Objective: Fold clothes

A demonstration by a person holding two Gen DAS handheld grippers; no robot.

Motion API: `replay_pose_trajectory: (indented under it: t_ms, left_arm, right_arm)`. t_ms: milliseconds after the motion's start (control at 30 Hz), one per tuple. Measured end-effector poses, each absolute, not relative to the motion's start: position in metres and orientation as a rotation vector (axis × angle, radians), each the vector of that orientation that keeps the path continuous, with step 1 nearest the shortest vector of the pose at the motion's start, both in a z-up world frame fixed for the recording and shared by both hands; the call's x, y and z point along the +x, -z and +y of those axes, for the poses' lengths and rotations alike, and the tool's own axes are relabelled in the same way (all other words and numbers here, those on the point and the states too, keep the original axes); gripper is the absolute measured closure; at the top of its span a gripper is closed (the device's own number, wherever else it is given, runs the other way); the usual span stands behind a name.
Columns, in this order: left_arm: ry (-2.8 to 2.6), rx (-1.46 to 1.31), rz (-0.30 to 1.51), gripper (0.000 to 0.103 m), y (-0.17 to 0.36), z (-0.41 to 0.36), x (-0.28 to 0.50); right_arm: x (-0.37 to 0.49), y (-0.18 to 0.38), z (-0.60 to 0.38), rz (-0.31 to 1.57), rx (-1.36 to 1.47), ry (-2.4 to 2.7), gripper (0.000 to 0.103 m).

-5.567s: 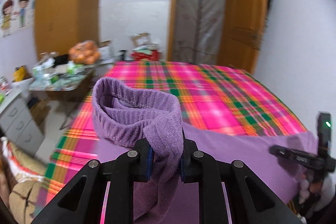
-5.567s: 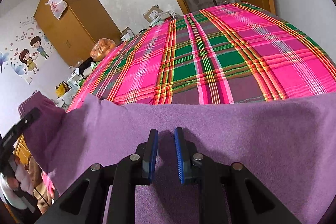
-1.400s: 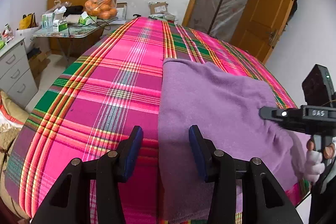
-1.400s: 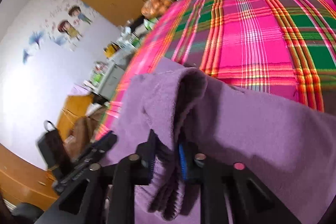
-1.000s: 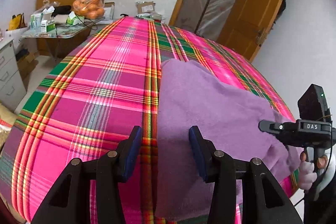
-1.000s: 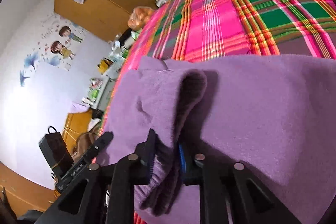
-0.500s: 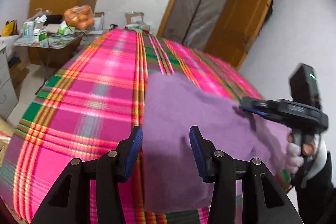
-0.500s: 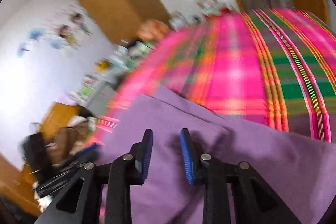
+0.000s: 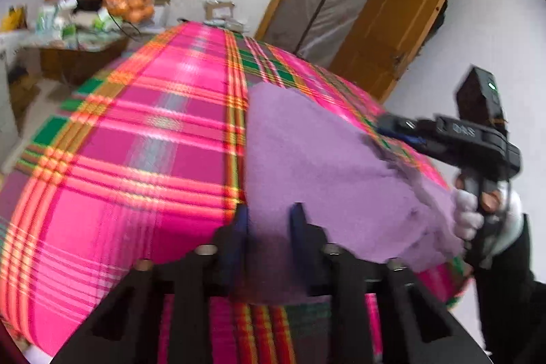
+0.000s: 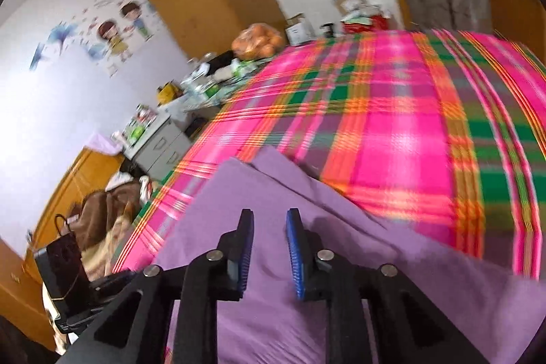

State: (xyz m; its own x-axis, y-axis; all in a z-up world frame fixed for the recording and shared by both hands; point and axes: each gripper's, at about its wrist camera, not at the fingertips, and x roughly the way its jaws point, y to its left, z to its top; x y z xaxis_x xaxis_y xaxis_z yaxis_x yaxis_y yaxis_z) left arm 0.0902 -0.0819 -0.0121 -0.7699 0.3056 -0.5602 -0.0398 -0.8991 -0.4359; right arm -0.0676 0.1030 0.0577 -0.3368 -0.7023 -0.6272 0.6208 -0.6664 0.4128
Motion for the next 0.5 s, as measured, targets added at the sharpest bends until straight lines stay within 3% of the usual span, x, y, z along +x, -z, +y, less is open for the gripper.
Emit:
replay_pose_trajectory:
  t_ms: [133,433,500]
  left_arm:
    - [-2.717,-0.937,-0.62,0.09,0.01,-0.084,0.093]
    - [-2.678,-0.923,-0.676,0.091,0.017,-0.097,0.092]
    - [-2.666,-0.913,-0.695,0.091,0.02,-0.1,0.092]
  right_arm:
    - [-0.075,-0.067,0.061,-0.022,1.024,1.99,0.073]
    - [-0.112,-0.032,-0.008,0.058,1.17,1.888,0.074]
    - [-0.126,-0.017,-0.013,0.064,1.227,1.892,0.082]
